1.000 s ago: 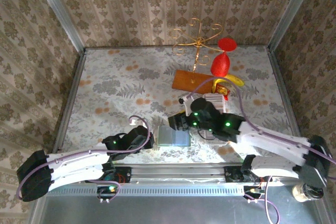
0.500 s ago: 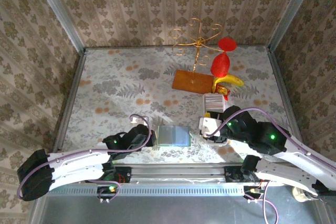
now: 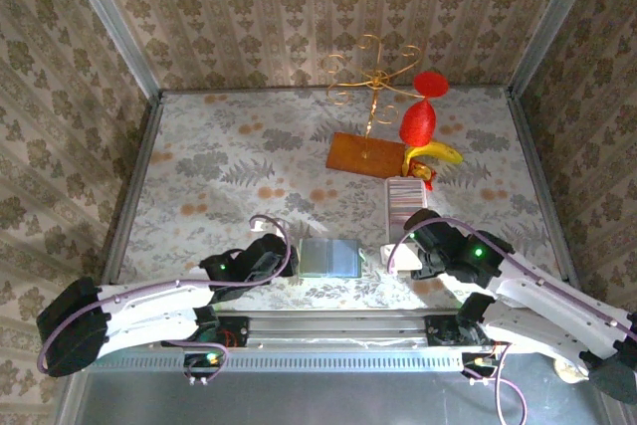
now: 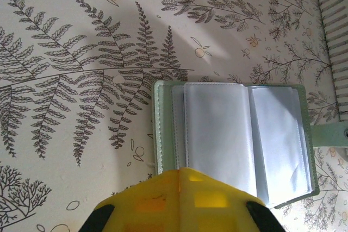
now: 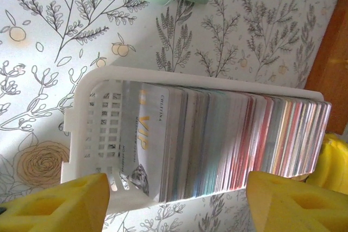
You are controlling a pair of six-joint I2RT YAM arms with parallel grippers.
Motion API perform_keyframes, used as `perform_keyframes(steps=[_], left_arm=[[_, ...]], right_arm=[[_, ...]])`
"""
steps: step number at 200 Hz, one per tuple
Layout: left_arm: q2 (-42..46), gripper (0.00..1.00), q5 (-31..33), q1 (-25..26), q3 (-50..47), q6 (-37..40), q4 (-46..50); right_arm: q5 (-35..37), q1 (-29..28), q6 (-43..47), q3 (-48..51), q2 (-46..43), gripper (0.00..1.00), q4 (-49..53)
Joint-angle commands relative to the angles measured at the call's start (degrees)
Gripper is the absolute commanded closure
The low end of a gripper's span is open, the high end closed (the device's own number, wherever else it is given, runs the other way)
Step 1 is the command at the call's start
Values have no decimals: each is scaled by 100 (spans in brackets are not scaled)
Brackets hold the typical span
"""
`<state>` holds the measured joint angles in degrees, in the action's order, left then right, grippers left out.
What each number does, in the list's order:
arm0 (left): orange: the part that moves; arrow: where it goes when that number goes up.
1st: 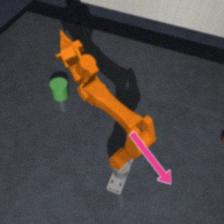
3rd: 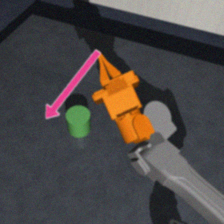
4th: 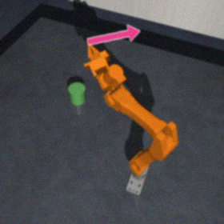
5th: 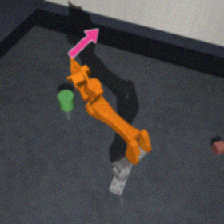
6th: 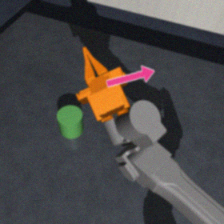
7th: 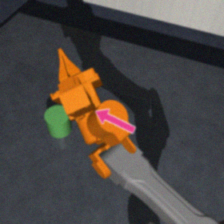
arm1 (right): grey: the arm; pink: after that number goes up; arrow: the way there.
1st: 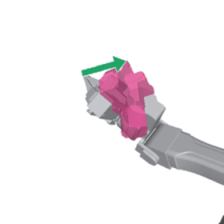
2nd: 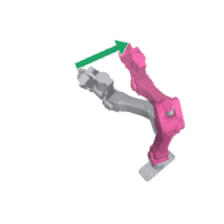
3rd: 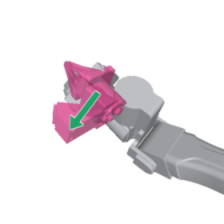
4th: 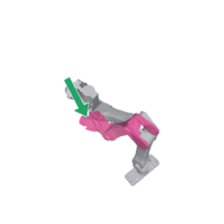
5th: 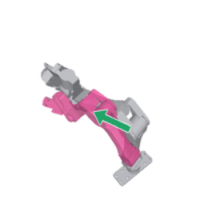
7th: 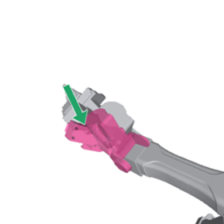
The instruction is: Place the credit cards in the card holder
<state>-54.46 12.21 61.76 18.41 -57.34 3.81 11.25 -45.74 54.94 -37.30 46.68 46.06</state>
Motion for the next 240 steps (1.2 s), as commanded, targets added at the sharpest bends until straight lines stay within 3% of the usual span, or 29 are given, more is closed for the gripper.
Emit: perform_keyframes(steps=[1, 139, 208, 240], left_arm=[[169, 97, -33, -58, 66, 111, 49], [826, 95, -66, -147, -197, 92, 203], [1080, 94, -94, -185, -277, 100, 269], [1095, 94, -138, -208, -277, 100, 261]], right_arm=[[106, 23, 140, 221, 4, 30, -521], [323, 32, 223, 128, 960, 32, -1154], [962, 212, 464, 326, 1189, 25, -1734], [806, 214, 384, 322, 1283, 21, -1557]])
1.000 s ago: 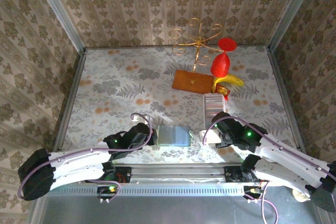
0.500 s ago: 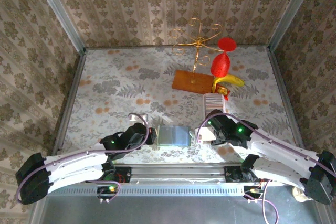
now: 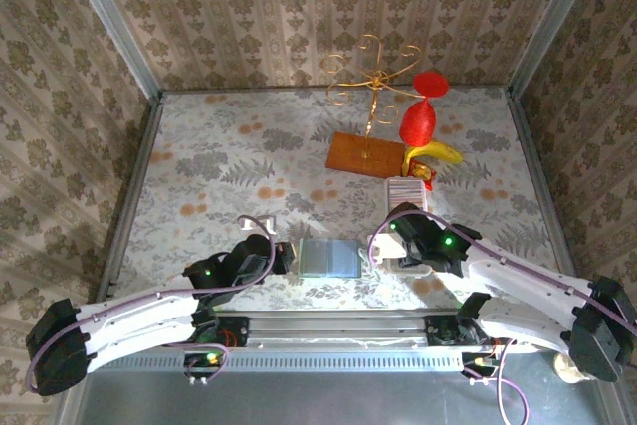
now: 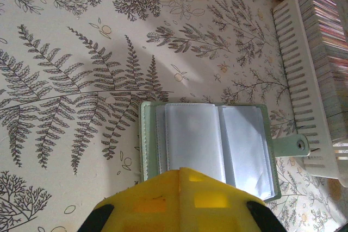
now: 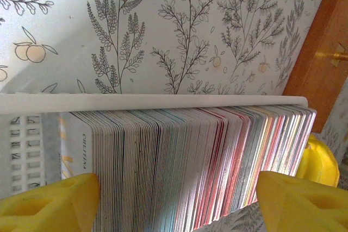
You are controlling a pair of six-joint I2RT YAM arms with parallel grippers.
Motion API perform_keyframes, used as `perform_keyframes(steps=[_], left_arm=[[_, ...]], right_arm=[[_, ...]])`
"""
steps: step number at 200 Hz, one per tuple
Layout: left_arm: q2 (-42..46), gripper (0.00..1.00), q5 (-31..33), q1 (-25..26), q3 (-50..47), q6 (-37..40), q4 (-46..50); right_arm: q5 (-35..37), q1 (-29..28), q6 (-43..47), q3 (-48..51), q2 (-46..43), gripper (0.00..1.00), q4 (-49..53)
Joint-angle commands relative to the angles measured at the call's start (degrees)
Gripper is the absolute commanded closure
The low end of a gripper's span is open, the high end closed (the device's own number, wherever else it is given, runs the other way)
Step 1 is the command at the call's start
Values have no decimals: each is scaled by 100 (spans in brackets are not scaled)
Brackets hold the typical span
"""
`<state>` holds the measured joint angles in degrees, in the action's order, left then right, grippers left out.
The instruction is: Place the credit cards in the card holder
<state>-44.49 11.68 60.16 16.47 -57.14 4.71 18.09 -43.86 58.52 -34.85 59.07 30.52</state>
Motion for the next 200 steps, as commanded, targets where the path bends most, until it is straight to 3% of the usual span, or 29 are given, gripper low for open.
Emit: perform_keyframes(steps=[1, 100, 128, 150, 200], left_arm=[[98, 94, -91, -48, -83, 81, 171], [238, 94, -131, -57, -169, 20, 193], [313, 95, -158, -54, -188, -6, 205], [349, 95, -157, -56, -202, -25, 206], [353, 95, -175, -57, -214, -25, 183]], right_arm=[[110, 22, 18, 76, 43, 21, -3], [37, 88, -100, -61, -318, 17, 431], [-64, 97, -204, -86, -413, 7, 633], [-256, 103, -310, -48, -308, 2, 713], [-175, 100, -326, -100, 155, 2, 510]])
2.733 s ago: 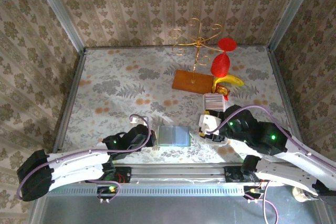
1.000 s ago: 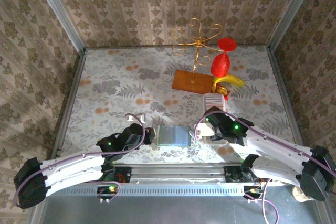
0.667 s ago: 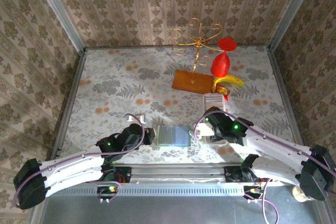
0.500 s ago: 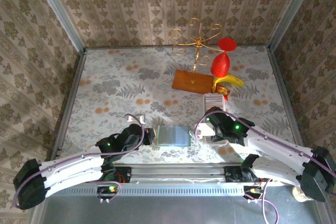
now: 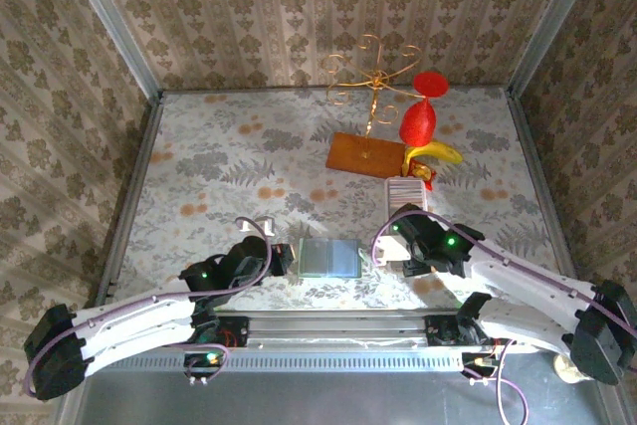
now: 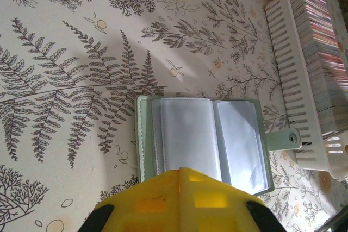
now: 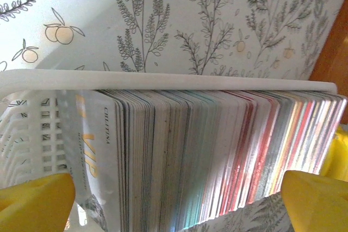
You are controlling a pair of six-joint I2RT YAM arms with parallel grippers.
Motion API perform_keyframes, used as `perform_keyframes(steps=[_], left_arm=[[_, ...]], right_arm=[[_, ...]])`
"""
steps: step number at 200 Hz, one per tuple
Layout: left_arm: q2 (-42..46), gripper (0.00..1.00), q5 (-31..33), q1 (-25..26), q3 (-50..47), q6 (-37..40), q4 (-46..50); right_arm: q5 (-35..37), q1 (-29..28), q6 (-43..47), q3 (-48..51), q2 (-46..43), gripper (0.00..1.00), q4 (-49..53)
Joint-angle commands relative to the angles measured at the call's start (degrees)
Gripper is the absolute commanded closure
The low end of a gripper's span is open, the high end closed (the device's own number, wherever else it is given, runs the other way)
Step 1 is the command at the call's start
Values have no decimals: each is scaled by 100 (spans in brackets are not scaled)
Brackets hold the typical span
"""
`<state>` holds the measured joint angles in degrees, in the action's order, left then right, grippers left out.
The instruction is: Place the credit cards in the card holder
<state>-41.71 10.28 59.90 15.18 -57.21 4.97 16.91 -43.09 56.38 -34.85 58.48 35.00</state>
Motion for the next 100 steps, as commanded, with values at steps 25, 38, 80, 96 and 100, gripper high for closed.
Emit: perform_keyframes(steps=[25, 38, 80, 96, 100], left_arm=[[93, 95, -32, -31, -85, -9, 166], [111, 94, -26, -31, -92, -16, 180], [120, 95, -35, -31, -120, -62, 191], [111, 95, -45, -29, -147, -71, 153], [119, 95, -44, -31, -147, -71, 153]], right_arm=[[65, 24, -58, -110, 491, 2, -106], [147, 32, -48, -110, 582, 3, -268], [246, 71, 48, -44, 578, 17, -398], [251, 66, 31, -44, 526, 25, -396], [251, 66, 31, -40, 505, 27, -397]])
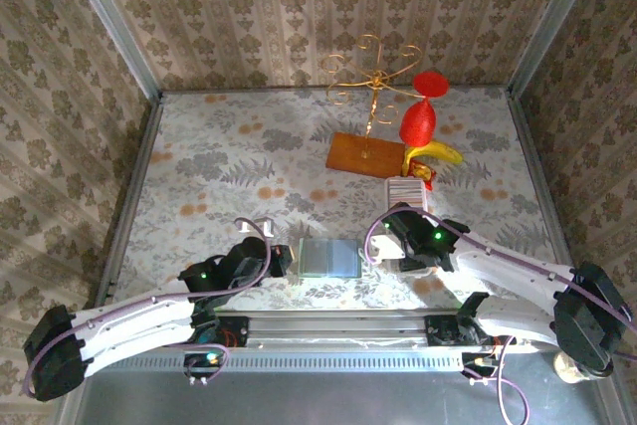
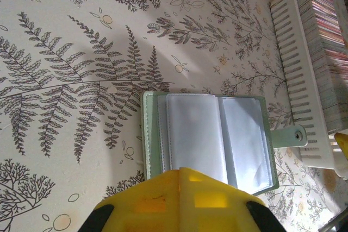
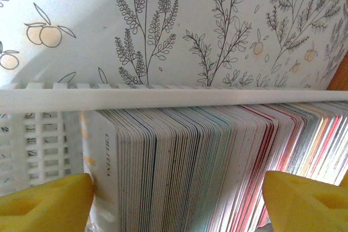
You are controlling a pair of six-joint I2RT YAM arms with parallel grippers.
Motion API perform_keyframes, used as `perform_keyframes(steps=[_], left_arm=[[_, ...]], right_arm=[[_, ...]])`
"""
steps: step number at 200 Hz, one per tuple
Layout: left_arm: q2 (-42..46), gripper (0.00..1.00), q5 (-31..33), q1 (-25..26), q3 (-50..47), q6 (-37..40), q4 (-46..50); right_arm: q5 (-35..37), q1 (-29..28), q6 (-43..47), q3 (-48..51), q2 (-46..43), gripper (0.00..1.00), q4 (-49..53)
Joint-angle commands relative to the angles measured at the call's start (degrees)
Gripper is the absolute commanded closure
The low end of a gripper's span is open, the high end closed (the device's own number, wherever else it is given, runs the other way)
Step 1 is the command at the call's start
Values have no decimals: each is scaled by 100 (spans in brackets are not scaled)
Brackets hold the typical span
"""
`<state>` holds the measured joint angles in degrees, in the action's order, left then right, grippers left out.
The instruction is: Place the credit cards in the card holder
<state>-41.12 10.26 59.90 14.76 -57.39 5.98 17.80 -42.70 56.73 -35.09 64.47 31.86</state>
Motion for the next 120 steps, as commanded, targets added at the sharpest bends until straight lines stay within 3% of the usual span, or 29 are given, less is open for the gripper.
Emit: perform_keyframes(steps=[1, 28, 120], left_arm=[[56, 95, -42, -31, -105, -53, 53], [43, 95, -57, -30, -123, -71, 18], [39, 95, -78, -11, -114, -106, 13]], right_arm=[[162, 30, -4, -15, -97, 27, -82], [162, 25, -8, -24, -225, 40, 1], [-53, 29, -98, 2, -460, 66, 223]])
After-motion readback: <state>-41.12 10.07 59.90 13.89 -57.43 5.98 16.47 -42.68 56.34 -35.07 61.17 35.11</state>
